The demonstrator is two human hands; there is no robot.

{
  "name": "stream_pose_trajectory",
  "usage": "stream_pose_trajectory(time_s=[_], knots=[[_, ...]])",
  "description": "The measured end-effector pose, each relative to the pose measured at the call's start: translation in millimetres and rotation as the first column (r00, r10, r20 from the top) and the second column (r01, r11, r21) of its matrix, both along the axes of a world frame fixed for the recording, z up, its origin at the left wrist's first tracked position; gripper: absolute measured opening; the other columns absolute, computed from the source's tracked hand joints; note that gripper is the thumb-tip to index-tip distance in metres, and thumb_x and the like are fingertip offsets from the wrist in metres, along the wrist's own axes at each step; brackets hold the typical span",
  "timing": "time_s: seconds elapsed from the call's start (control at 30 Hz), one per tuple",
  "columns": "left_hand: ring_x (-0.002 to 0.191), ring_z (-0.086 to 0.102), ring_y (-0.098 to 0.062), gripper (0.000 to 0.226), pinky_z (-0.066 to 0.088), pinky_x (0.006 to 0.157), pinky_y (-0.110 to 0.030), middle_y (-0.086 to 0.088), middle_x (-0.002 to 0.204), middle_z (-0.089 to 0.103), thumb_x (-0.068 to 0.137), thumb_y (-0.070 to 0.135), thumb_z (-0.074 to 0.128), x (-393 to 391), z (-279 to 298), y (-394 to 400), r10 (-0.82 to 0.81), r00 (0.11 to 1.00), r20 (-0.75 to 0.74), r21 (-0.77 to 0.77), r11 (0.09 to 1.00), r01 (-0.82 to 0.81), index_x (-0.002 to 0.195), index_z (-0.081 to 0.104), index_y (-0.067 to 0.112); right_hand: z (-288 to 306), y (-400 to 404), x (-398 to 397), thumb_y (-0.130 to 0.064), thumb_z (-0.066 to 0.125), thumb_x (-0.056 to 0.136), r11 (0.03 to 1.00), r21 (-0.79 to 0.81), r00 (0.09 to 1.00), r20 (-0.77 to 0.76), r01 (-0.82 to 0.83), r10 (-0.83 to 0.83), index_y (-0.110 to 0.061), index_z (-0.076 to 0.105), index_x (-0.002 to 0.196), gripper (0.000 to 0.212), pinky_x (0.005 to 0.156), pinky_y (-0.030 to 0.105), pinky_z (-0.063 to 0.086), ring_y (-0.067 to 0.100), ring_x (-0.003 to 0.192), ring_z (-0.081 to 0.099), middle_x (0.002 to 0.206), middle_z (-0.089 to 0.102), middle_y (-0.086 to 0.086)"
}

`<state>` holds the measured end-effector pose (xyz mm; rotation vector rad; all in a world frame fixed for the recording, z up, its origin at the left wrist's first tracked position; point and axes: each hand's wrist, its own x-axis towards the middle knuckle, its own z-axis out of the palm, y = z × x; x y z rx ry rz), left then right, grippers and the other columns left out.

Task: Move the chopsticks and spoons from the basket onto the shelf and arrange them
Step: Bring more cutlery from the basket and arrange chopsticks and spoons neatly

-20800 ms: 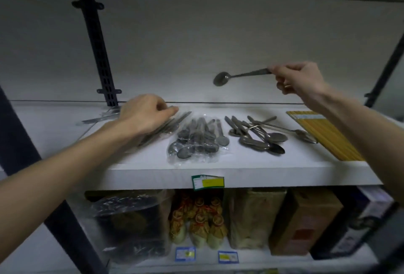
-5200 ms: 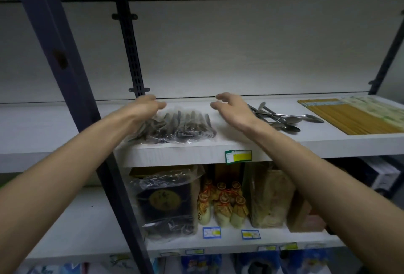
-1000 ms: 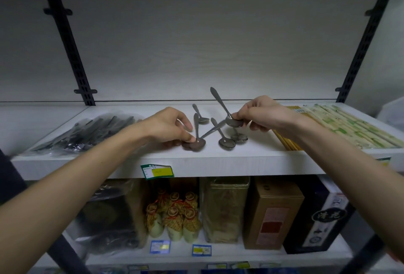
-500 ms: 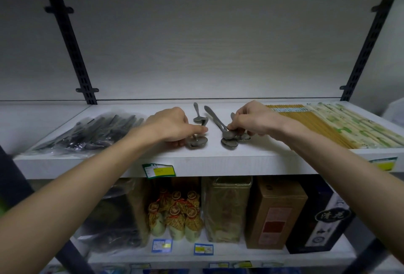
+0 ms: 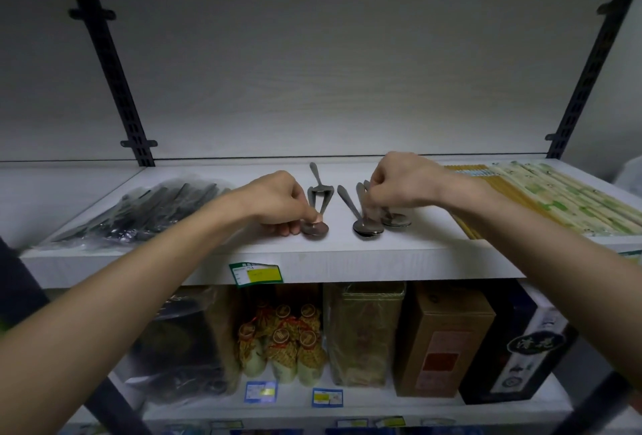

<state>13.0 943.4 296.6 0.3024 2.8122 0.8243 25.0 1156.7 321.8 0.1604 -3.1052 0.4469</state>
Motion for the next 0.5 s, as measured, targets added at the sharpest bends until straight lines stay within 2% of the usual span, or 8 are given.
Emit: stream_pose_trajectory(time_s=[0.13, 0.2, 0.3, 0.4, 0.5], knots=[[0.047, 0.055, -0.01, 0.025, 0.042, 0.049, -0.022, 0.005, 0.054, 0.065, 0.089, 0.032, 0.075, 0, 1, -3, 0.006, 1.0, 0.013, 0.019, 1.0, -0.006, 0.085, 0.074, 0.007, 0, -25, -37, -0.04, 0.068, 0.079, 0.997, -0.067, 0.992, -0.123, -0.039, 0.03, -0.014, 0.075, 0.082, 0.027, 0.072, 0.032, 0.052, 0.025, 0.086, 0.066, 0.084, 0.072, 0.002], [0.046, 0.054, -0.01, 0.023, 0.042, 0.048, -0.021, 0.005, 0.053, 0.064, 0.089, 0.032, 0.075, 1, 1, -7, 0.005, 1.0, 0.017, 0.03, 1.0, -0.006, 0.079, 0.073, 0.011, -7, -42, -55, -0.047, 0.068, 0.081, 0.996, -0.081, 0.993, -0.118, -0.042, 0.032, -0.012, 0.072, 0.082, 0.035, 0.065, 0.031, 0.049, 0.025, 0.082, 0.066, 0.081, 0.071, 0.003], [0.048, 0.053, -0.01, 0.026, 0.043, 0.048, -0.021, 0.003, 0.056, 0.064, 0.088, 0.032, 0.075, 2, -1, -14, 0.032, 0.999, 0.009, 0.051, 0.998, -0.032, 0.081, 0.075, 0.007, -15, -61, -72, -0.053, 0.069, 0.081, 0.998, -0.061, 0.996, -0.089, -0.023, 0.017, -0.016, 0.056, 0.072, 0.041, 0.053, 0.028, 0.035, 0.02, 0.072, 0.057, 0.072, 0.058, -0.002], [0.048, 0.052, -0.011, 0.03, 0.042, 0.048, -0.021, 0.004, 0.055, 0.063, 0.088, 0.032, 0.075, 3, -3, -16, 0.051, 0.999, 0.003, 0.059, 0.997, -0.051, 0.085, 0.075, 0.002, -17, -69, -86, -0.046, 0.074, 0.079, 0.998, -0.059, 1.0, -0.007, 0.014, -0.015, -0.017, 0.053, 0.075, 0.036, 0.054, 0.027, 0.037, 0.021, 0.075, 0.057, 0.075, 0.058, -0.001], [0.05, 0.052, -0.012, 0.032, 0.042, 0.051, -0.022, 0.004, 0.055, 0.063, 0.088, 0.032, 0.075, 3, -2, -18, 0.047, 0.999, 0.005, 0.075, 0.996, -0.048, 0.087, 0.074, 0.0, -16, -73, -99, -0.034, 0.072, 0.078, 0.992, -0.122, 0.992, 0.122, 0.039, -0.024, -0.015, 0.055, 0.07, 0.027, 0.057, 0.027, 0.039, 0.022, 0.061, 0.052, 0.067, 0.057, 0.001]])
